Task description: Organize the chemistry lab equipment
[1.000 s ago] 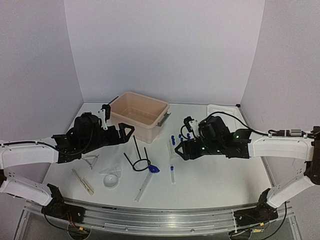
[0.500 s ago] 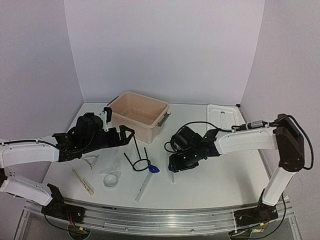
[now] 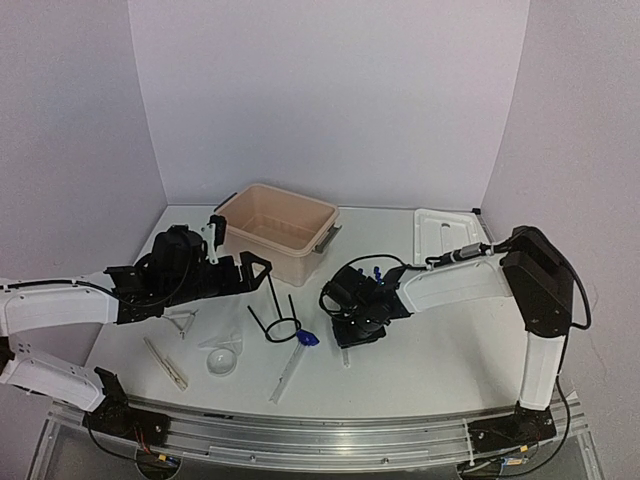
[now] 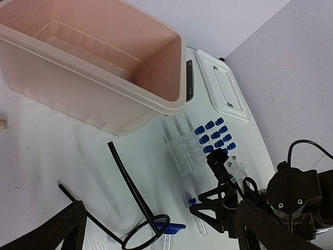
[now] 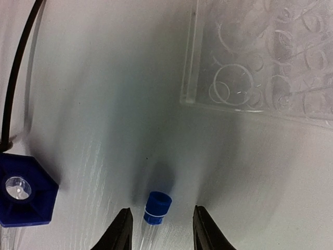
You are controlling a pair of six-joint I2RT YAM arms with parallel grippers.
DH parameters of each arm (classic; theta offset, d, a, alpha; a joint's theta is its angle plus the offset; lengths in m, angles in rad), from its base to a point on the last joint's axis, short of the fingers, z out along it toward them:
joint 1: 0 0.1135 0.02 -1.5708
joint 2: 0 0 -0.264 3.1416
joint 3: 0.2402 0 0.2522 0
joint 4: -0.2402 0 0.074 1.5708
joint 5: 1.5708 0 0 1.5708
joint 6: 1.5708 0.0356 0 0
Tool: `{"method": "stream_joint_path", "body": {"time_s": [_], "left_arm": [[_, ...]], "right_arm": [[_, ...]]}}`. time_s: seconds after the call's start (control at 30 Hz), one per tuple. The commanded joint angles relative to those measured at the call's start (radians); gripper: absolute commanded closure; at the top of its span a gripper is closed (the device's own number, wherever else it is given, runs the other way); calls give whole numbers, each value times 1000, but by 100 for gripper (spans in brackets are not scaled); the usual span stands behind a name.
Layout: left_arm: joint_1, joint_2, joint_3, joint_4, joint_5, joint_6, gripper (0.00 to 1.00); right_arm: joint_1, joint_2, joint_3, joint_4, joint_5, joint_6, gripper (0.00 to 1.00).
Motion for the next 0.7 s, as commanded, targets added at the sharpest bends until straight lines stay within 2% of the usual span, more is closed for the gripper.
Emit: {"method": "stream_joint_path", "body": {"time_s": [0.0,0.27,0.43,0.53,0.67], "left_arm": [[0,0,-2,14,11,6,0],[0,-34,-18,4,3,9,0],[0,-67,-22,12,53,46,0],[0,-81,-34,70,191,108,0],[-1,-63,-42,205,455,171,0]], "right_arm": [[16,38,46,-11,30,34,68],[18,19,36,-11,27,56,98],[17,-73,12,-4,35,69,100],[17,-189,-32,49,20,34,100],[17,-411,-141,261,-29,-27,100]]}}
